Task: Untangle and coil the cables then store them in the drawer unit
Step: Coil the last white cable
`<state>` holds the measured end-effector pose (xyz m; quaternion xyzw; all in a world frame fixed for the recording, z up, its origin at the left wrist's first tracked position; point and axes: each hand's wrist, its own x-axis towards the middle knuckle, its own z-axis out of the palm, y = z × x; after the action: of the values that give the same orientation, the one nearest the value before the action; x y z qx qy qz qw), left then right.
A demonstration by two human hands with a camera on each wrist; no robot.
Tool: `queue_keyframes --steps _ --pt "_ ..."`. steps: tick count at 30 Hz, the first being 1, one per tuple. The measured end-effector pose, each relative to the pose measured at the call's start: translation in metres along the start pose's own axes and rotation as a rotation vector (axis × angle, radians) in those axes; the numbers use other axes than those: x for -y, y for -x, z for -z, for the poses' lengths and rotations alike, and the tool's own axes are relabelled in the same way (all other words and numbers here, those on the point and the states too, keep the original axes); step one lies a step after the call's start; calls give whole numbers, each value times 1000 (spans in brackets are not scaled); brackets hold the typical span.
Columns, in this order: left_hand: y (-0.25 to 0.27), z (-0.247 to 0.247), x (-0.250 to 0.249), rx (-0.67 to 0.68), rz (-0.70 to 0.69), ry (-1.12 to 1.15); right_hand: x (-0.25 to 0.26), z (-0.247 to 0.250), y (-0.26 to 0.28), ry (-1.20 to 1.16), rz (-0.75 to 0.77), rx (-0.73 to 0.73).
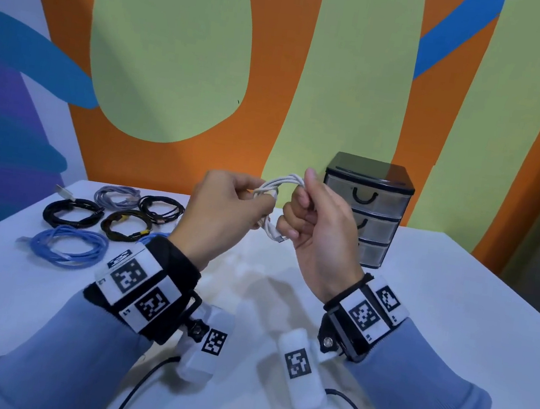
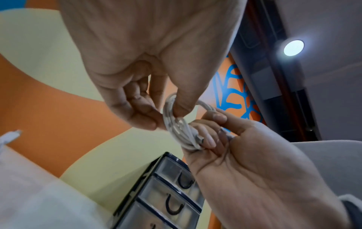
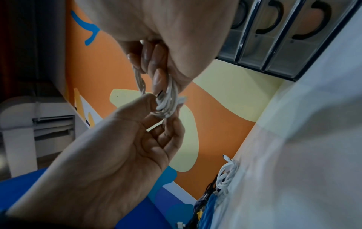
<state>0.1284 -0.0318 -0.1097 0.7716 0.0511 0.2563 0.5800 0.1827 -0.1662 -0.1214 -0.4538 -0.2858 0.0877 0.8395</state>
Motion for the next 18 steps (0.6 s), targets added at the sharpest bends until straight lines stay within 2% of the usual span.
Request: queue_keyframes --steps 5,8,10,14,18 --pt "0 4 -4 167 139 292 0 3 -1 -31 -38 -58" --pt "-2 11 -7 142 162 463 0 7 -3 -36 -75 -118" --pt "-2 12 -7 124 121 413 0 8 -4 -35 -99 -141" --pt "-3 7 -1 74 33 175 -3 8 -6 -67 -134 -167" --pt "-6 8 5 5 -8 105 -4 8 -6 -72 -146 -163"
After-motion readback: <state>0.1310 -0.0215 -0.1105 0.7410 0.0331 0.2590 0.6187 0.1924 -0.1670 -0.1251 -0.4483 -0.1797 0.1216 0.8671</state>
